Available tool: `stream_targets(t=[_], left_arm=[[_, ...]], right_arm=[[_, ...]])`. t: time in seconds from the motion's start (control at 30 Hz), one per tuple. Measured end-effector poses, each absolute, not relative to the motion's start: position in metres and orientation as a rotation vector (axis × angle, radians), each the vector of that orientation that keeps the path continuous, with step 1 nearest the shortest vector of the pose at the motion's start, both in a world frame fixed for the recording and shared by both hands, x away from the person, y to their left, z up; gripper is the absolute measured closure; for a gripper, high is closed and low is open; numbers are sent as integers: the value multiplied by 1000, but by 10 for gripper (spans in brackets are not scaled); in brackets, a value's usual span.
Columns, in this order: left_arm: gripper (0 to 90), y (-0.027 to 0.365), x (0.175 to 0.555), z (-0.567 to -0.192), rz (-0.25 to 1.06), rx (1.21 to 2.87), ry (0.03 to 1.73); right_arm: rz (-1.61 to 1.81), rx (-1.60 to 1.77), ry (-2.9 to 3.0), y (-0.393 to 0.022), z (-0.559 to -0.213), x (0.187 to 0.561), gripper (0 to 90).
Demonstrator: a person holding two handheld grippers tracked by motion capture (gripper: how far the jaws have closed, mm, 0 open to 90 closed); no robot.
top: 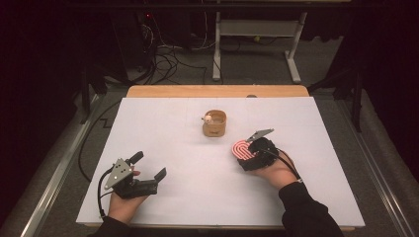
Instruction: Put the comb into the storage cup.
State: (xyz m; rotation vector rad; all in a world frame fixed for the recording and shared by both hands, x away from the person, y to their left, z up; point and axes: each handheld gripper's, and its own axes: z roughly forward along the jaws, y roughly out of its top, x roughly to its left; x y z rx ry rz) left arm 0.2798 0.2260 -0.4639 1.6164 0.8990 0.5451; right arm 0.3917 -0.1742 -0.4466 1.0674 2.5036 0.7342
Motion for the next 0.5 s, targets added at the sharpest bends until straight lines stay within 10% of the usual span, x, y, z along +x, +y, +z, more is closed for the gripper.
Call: stream_targets(t=[0.5], left_arm=[[0, 226, 280, -464, 545, 1617, 899]], right_arm=[[740, 1064, 2509, -175, -448, 392, 199]])
